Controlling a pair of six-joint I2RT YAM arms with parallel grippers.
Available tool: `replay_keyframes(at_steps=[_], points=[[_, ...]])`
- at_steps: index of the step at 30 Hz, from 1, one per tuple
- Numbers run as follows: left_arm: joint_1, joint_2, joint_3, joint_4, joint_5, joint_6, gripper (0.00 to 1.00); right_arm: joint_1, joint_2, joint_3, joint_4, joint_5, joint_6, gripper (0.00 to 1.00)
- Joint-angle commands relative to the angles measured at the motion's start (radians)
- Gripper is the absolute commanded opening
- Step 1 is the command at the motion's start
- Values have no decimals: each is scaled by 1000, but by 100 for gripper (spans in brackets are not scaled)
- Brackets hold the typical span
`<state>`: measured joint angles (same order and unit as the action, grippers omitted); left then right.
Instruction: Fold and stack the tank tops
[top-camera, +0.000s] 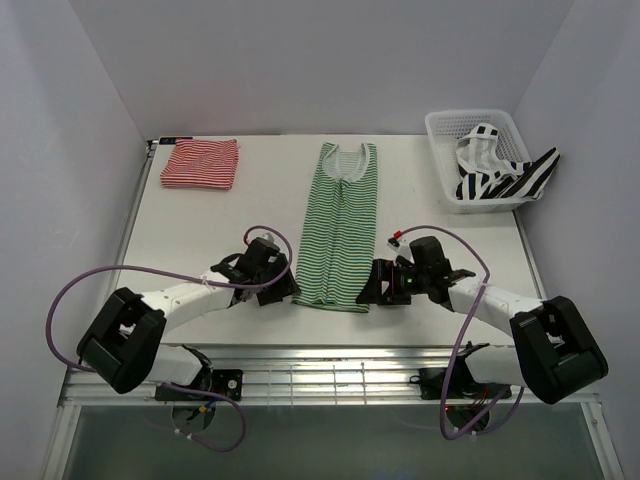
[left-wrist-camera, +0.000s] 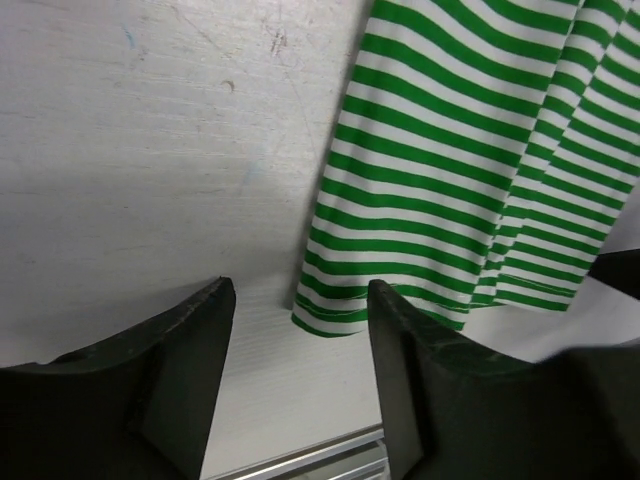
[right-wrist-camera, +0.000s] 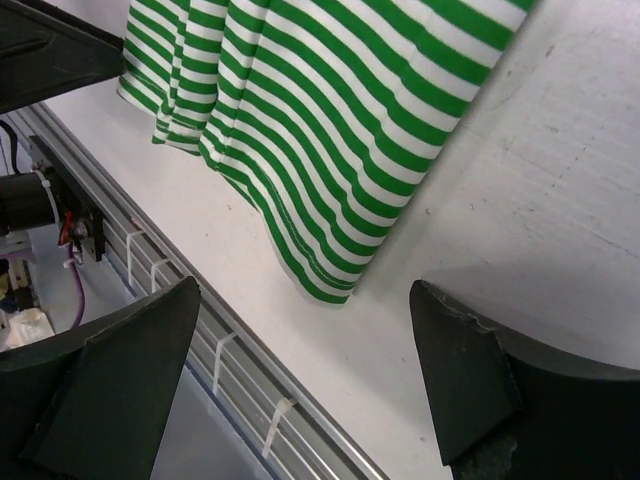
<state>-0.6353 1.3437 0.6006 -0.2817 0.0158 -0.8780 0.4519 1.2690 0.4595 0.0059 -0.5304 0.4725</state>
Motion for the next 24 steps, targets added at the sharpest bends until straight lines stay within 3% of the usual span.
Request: replay_keyframes(at_steps=[1, 2, 5, 12, 19, 20, 22, 24], points=[[5, 17, -45, 48, 62, 14, 63, 28, -14, -41, 83, 21, 110, 91], [5, 15, -53, 62, 64, 1, 56, 31, -13, -47, 88, 27, 118, 93], [5, 17, -88, 102, 91, -25, 50, 42, 18, -67, 114, 61, 146, 100], [5, 44, -93, 125, 102, -32, 42, 59, 81, -84, 109, 109, 178, 75], [5, 74, -81, 134, 108, -21, 18, 85, 96, -68, 49, 162, 183, 53], [5, 77, -79, 142, 121, -19, 9, 85, 99, -64, 43, 170, 184, 51], [5, 83, -76, 147, 134, -15, 0, 88, 104, -59, 16, 194, 184, 45], [5, 86, -73, 145, 156, -10, 0, 94, 107, -51, 8, 204, 186, 38]])
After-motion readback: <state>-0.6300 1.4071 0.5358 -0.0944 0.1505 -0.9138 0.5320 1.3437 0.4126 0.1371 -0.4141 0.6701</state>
